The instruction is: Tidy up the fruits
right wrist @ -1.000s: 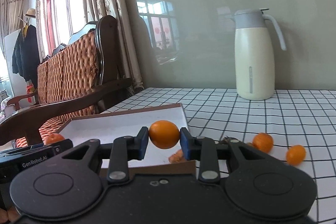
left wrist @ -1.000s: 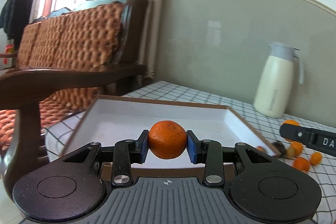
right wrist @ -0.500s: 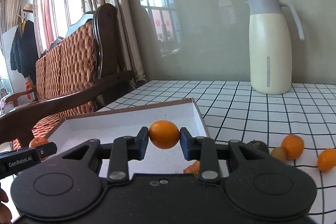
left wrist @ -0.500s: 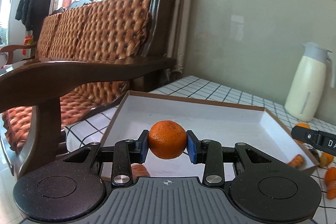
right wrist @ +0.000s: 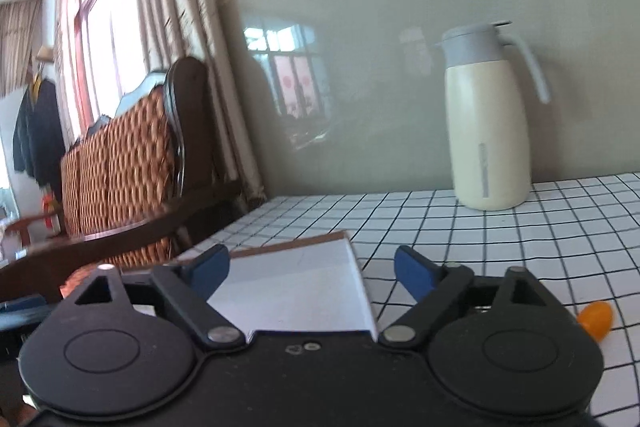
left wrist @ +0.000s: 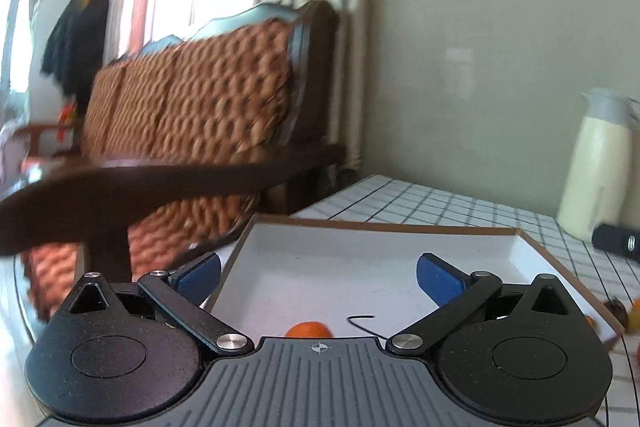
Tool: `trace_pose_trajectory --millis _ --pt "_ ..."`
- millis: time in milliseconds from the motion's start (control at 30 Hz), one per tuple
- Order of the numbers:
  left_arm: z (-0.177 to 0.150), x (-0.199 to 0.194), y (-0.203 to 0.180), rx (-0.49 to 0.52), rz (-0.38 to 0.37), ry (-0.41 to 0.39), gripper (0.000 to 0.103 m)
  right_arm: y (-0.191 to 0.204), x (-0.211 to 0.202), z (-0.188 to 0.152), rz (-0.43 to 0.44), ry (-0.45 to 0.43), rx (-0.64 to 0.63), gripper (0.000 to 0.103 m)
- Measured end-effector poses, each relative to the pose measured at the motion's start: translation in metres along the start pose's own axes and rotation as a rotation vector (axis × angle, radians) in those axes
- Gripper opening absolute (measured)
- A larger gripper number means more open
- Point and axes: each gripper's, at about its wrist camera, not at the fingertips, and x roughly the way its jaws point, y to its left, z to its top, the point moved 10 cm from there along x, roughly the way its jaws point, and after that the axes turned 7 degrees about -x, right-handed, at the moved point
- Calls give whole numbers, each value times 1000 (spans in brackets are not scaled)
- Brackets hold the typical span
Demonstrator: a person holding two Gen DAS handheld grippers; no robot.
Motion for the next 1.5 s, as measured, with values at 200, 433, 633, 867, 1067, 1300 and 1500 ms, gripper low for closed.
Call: trace_pose_trajectory --millis 200,433,633,867,1067,1300,1500 --pt "-6 -11 -10 2 -40 16 103 -36 -19 7 -58 -35 70 96" --pt "-11 -13 -22 -21 -77 49 103 -84 -40 2 -139 -29 160 97" --pt "-17 -24 -48 16 -134 44 103 -113 -57 -8 -202 -17 203 97" --pt "-30 -38 -90 49 -249 80 103 -127 -72 -28 -253 59 153 97" --pt "-44 -53 -127 89 -329 111 103 -142 -85 -39 -284 115 159 97" --pt "-64 -74 -168 150 -418 136 103 -150 -101 -47 -309 146 119 94" --pt "-79 -89 -197 198 -480 160 103 -159 -110 -55 -324 167 101 87"
